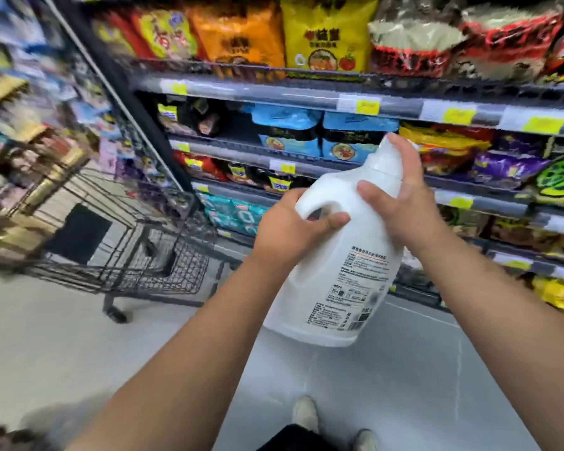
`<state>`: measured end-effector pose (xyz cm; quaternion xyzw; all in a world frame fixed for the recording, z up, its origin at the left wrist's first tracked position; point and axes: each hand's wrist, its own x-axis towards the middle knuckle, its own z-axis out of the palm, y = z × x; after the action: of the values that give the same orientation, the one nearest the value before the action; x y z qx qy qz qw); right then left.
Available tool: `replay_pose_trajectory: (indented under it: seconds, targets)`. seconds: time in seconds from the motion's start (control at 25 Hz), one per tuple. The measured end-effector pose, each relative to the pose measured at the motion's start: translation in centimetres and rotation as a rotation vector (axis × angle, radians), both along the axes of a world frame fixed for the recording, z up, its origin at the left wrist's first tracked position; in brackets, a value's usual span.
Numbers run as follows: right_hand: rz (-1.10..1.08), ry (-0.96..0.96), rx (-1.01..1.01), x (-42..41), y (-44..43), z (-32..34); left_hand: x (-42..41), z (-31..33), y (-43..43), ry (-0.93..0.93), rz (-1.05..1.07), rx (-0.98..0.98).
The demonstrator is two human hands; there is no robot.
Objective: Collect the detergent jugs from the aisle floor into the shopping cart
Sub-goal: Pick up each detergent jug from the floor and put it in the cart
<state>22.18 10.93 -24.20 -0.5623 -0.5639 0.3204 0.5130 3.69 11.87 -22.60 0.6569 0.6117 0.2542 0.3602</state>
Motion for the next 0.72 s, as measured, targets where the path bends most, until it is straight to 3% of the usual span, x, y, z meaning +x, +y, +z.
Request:
replay_pose_trajectory:
  seconds: [0.36,0.72]
  targets:
    - [0.370,-0.004,0.036,-21.1,4.3,0.5,-19.7,0.2,-3.7,-0.030,0.407,0.098]
    - [0.391,0.011,0.033,-40.6,12.8,-0.6,-39.0,-0.2,2.8,-0.030,0.397,0.132]
